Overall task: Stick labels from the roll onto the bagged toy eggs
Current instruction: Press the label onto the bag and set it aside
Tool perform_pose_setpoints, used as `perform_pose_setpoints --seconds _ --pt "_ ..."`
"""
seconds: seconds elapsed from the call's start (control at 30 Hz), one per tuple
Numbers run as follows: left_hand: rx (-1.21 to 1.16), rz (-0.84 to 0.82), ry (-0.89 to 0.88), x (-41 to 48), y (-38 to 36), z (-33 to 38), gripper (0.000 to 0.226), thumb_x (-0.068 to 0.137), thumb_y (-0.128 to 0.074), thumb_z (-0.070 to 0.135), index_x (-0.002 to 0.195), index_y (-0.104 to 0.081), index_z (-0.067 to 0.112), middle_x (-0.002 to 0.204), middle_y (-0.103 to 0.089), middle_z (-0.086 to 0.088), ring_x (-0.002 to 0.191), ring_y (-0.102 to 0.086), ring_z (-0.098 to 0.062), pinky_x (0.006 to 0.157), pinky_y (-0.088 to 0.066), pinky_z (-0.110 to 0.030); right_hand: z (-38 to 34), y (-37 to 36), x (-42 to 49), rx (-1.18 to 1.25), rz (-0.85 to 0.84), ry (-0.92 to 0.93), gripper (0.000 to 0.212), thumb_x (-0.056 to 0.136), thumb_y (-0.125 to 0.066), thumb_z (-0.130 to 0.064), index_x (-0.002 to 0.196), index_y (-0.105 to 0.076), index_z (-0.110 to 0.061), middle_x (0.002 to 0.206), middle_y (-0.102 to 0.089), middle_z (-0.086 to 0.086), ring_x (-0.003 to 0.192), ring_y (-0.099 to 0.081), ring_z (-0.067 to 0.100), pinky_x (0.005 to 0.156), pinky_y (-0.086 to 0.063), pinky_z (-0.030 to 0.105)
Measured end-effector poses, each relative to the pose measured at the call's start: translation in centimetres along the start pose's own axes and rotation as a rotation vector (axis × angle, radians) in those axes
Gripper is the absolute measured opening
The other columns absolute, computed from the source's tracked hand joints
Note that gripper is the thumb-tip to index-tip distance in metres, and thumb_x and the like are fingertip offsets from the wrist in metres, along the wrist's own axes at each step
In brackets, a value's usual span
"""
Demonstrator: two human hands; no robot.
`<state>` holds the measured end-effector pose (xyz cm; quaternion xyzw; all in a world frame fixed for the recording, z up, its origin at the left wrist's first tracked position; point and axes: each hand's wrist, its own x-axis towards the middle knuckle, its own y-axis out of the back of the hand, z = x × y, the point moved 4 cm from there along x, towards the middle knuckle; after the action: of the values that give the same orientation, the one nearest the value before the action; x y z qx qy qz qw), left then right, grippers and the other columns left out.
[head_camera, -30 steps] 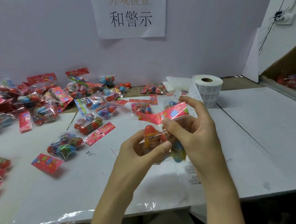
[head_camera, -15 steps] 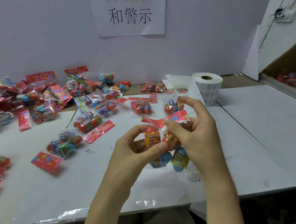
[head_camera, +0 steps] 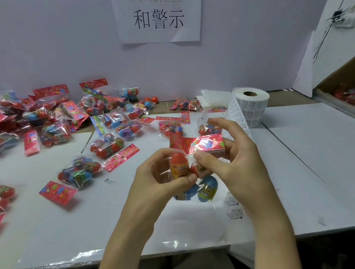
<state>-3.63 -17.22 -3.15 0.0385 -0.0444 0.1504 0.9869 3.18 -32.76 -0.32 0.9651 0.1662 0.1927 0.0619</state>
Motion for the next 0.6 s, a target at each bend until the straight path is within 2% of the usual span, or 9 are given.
perform_pose_setpoints --seconds 0.1,0.2,0.27,0.37,0.4,0.47,0.53,0.6 --pt "0.022 -0.045 0.039 -0.05 -0.30 -0.02 0.050 0.064 -0.088 0.051 0.106 -0.073 0.028 0.097 -0.077 0.009 0.101 -0.073 -0.013 0.087 -0.061 -0.029 0.02 0.14 0.03 0.018 0.011 0.004 0.053 0.086 -0.079 -0.016 0.124 -0.055 -0.045 0.096 -0.077 -0.016 0.087 -0.075 0.009 0.067 -0.060 0.020" --pt "0.009 -0.029 0.038 -0.13 -0.72 0.44 0.049 0.067 -0.070 0.062 0.102 -0.075 0.029 0.097 -0.078 0.008 0.101 -0.073 -0.011 0.087 -0.058 -0.028 -0.01 0.10 0.03 0.029 0.016 0.003 0.053 0.086 -0.079 -0.015 0.123 -0.056 -0.044 0.094 -0.076 -0.019 0.088 -0.075 0.007 0.063 -0.058 0.017" --pt "-0.017 0.024 0.043 -0.13 -0.77 0.57 0.042 0.073 -0.064 0.059 0.097 -0.077 0.028 0.092 -0.078 0.008 0.096 -0.075 -0.009 0.085 -0.057 -0.026 -0.05 0.11 0.04 0.024 0.022 0.002 0.055 0.086 -0.080 -0.016 0.126 -0.055 -0.045 0.097 -0.076 -0.021 0.091 -0.074 0.004 0.065 -0.058 0.017" --pt "-0.078 0.099 0.054 -0.19 -0.62 0.52 0.020 0.090 -0.067 0.037 0.089 -0.081 0.023 0.089 -0.078 0.001 0.097 -0.075 -0.019 0.089 -0.060 -0.037 -0.05 -0.01 0.06 -0.004 0.030 0.001 0.060 0.083 -0.082 -0.019 0.129 -0.054 -0.047 0.102 -0.075 -0.018 0.094 -0.073 0.001 0.067 -0.057 0.014" --pt "-0.106 0.118 0.054 -0.23 -0.55 0.52 0.017 0.090 -0.068 0.032 0.087 -0.081 0.021 0.088 -0.077 -0.001 0.097 -0.074 -0.021 0.089 -0.060 -0.039 -0.11 -0.08 0.04 -0.017 0.030 0.001 0.060 0.083 -0.082 -0.020 0.128 -0.054 -0.048 0.105 -0.074 -0.018 0.095 -0.072 0.000 0.067 -0.056 0.013" --pt "-0.149 0.136 0.054 -0.28 -0.43 0.60 0.021 0.081 -0.070 0.036 0.085 -0.082 0.019 0.087 -0.077 -0.002 0.096 -0.075 -0.022 0.084 -0.061 -0.037 -0.24 -0.22 0.02 -0.031 0.037 0.003 0.059 0.083 -0.082 -0.021 0.124 -0.053 -0.051 0.106 -0.072 -0.020 0.095 -0.071 -0.002 0.069 -0.057 0.014" --pt "-0.184 0.151 0.053 -0.32 -0.34 0.74 0.023 0.076 -0.069 0.039 0.079 -0.082 0.020 0.084 -0.077 -0.001 0.093 -0.075 -0.020 0.074 -0.062 -0.030 -0.29 -0.31 -0.04 -0.036 0.039 0.000 0.057 0.083 -0.082 -0.023 0.123 -0.053 -0.052 0.109 -0.073 -0.016 0.095 -0.073 0.005 0.077 -0.062 0.023" --pt "-0.211 0.170 0.046 -0.33 -0.24 0.83 0.022 0.085 -0.068 0.031 0.069 -0.082 0.022 0.078 -0.076 0.000 0.089 -0.076 -0.021 0.067 -0.062 -0.026 -0.47 -0.46 -0.11 -0.042 0.033 -0.005 0.057 0.084 -0.081 -0.027 0.126 -0.052 -0.051 0.118 -0.072 -0.008 0.102 -0.072 0.012 0.087 -0.062 0.035"
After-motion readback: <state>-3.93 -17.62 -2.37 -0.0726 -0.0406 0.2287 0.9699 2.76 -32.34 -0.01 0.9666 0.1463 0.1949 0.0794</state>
